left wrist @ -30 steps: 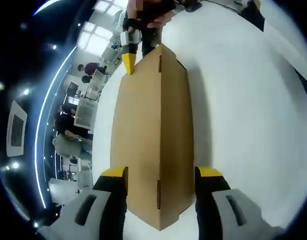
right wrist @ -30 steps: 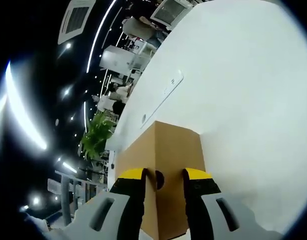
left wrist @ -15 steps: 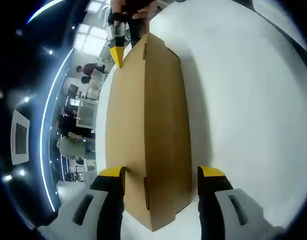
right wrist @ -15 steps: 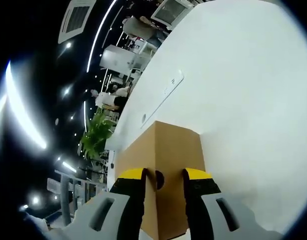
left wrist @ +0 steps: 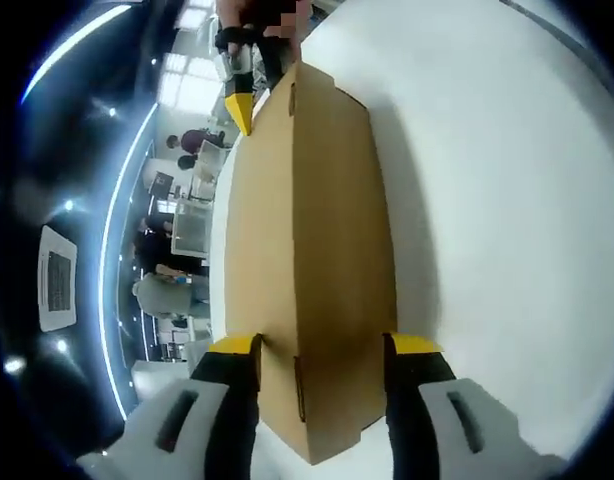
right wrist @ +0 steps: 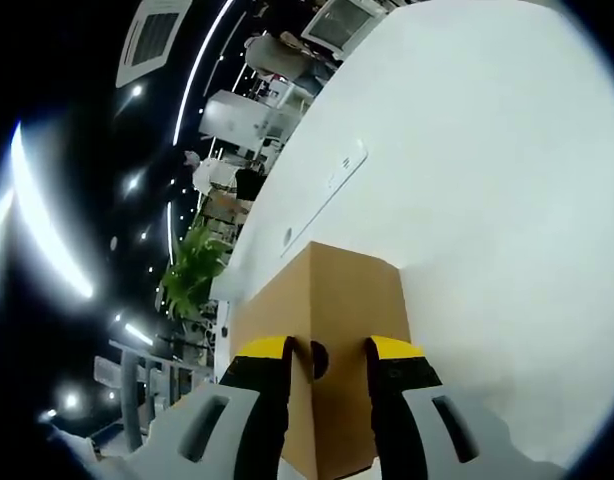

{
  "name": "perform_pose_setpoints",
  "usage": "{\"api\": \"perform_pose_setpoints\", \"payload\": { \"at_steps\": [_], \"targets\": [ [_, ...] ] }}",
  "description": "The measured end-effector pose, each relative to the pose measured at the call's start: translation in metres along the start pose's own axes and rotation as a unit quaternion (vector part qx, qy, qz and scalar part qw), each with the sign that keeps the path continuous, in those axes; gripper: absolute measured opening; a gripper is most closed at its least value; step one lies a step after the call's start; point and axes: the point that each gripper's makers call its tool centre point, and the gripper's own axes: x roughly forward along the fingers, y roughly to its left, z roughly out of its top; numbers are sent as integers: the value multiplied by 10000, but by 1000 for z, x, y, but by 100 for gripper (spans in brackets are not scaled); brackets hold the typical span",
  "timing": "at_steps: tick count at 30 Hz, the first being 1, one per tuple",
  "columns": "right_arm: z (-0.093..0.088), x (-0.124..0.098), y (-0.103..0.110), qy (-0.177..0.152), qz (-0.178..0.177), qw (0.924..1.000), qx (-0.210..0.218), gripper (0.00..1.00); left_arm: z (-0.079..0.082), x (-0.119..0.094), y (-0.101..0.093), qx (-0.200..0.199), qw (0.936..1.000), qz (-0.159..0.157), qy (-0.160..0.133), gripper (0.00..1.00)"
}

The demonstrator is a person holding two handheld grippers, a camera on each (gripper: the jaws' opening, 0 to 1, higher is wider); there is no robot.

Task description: Operate the shoe box by opening the lid, removing the specified soft item, and placing it in the target area until the item is outside and the box remains undamaged.

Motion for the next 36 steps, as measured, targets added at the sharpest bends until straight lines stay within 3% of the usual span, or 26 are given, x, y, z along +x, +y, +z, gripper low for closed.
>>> {"api": "perform_pose_setpoints", "payload": {
  "at_steps": [3,25,28,29,33,36],
  "targets": [
    [1,1,-1,-4,3,10000,-4,28,0,0,4,15,10000,85,-1,43],
    [0,-1,2,-82,-85,9998,-146,30,1,0,4,-1,10000,96,-23,42],
    [2,0,1,-106,-237,9987,-427,32,1,0,4,-1,9999,94,-51,41],
    [5,-2,2,-173,-376,9957,-824,32,1,0,4,-9,9999,95,-57,41],
    [5,-3,15,-181,-323,9931,-1117,35,2,0,4,-17,9999,87,-57,42],
    [14,-8,27,-334,-375,9858,-1600,39,2,0,4,0,9999,93,-53,42]
  ]
}}
